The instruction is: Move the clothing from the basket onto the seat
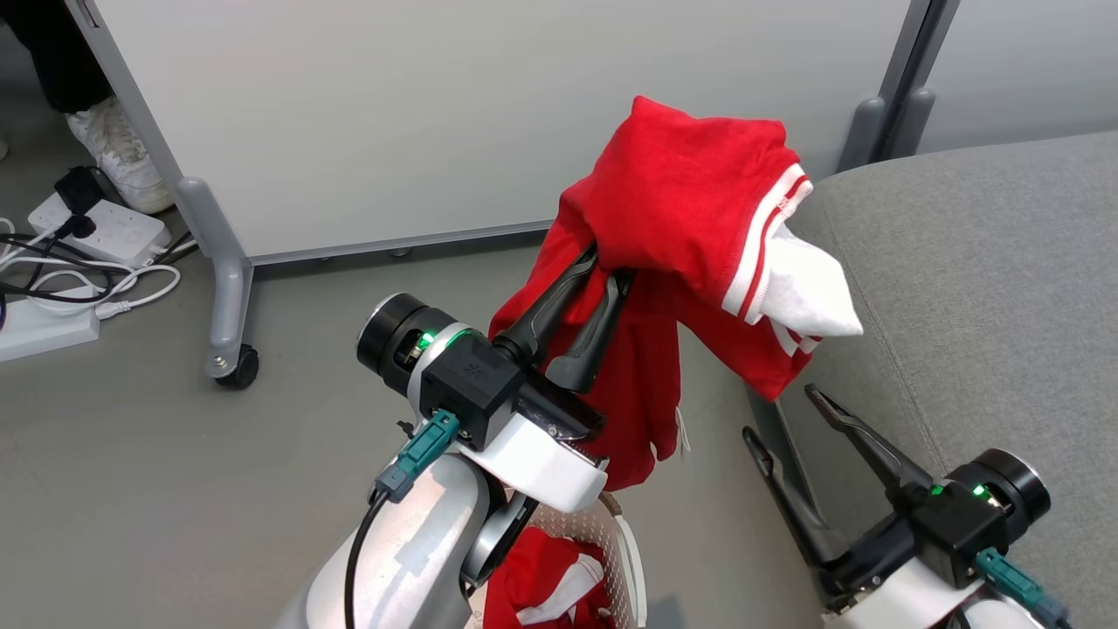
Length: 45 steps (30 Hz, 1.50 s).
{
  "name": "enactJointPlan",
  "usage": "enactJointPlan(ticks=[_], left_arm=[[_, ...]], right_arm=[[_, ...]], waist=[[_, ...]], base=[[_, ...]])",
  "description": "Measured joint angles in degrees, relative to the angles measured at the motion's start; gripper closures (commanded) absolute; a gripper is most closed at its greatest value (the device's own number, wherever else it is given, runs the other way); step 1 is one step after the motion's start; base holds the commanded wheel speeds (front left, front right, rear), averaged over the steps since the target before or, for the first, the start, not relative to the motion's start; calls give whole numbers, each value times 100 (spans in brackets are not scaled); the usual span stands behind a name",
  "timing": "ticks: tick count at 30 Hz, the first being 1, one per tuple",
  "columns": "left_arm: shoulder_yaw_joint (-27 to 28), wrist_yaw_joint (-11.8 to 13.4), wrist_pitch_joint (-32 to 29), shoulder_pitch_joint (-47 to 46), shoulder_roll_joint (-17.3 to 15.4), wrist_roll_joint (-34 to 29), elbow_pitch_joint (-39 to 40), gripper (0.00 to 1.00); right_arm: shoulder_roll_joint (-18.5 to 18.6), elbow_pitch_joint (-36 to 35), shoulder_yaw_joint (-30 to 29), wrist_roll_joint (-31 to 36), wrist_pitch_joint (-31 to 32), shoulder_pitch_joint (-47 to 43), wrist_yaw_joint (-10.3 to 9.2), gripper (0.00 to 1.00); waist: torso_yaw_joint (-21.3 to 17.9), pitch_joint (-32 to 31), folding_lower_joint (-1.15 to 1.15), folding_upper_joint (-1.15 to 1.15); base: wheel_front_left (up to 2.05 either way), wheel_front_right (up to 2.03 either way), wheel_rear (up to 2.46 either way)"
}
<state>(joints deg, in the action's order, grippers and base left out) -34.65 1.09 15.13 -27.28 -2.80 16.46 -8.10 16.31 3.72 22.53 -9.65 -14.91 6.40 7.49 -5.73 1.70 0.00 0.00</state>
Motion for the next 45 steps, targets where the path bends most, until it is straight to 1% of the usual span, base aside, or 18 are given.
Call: enactJointPlan(ticks=[3, 6, 9, 14, 17, 22, 29, 34, 40, 41, 42, 43, 45], left_arm=[[-11, -29, 0, -1, 1, -31, -15, 100], [-65, -97, 0, -1, -1, 21, -11, 100], [-202, -212, 1, -1, 3, 235, 24, 100], [-454, -280, 0, -5, -3, 370, -12, 100], [-557, -307, 0, -5, 1, 458, 2, 100], [-909, -361, 0, -7, -1, 623, 65, 100], [-1341, -378, 0, -26, 0, 835, 137, 100], [-1537, -370, 0, -46, -2, 973, 155, 100], [-1648, -328, 0, -89, -2, 1094, 174, 100], [-1660, -328, 0, -92, -2, 1109, 174, 100], [-1673, -328, 0, -95, -2, 1129, 174, 100], [-1695, -322, 0, -113, 0, 1133, 175, 100], [-1702, -322, 0, -113, 0, 1139, 174, 100]], right_arm=[[153, -331, 215, 37, -1, -19, 0, 0], [155, -368, 226, 110, 0, -20, 0, 0], [124, -314, 257, 276, 0, 39, 0, 0], [35, -112, 320, 483, 0, 299, 0, 0], [27, -29, 458, 502, 0, 379, 0, 0], [47, 114, 653, 458, 0, 645, 0, 0], [100, 350, 884, 422, 0, 901, 0, 0], [4, 543, 906, 465, 0, 968, 0, 0], [-158, 719, 958, 466, 0, 992, 0, 0], [-175, 765, 961, 441, 0, 1003, 0, 53], [-188, 804, 954, 391, 0, 1006, 0, 53], [-242, 817, 923, 268, 0, 1006, 0, 100], [-276, 802, 899, 230, 0, 1007, 0, 100]], waist=[[-9, 24, 0, 0], [-6, 36, 0, 0], [20, 58, 0, 0], [99, 57, 0, 0], [122, 33, 0, 0], [198, -9, 0, 0], [296, -26, 0, 0], [340, -38, 0, 0], [378, -39, 0, 0], [383, -37, 0, 0], [387, -36, 0, 0], [396, -31, 0, 0], [403, -23, 0, 0]], base=[[0, 0, 0], [0, 0, 0], [0, 0, 0], [0, 0, 0], [0, 0, 0], [0, 0, 0], [0, 0, 0], [0, 0, 0], [0, 0, 0], [0, 0, 0], [0, 0, 0], [0, 0, 0], [0, 0, 0]])
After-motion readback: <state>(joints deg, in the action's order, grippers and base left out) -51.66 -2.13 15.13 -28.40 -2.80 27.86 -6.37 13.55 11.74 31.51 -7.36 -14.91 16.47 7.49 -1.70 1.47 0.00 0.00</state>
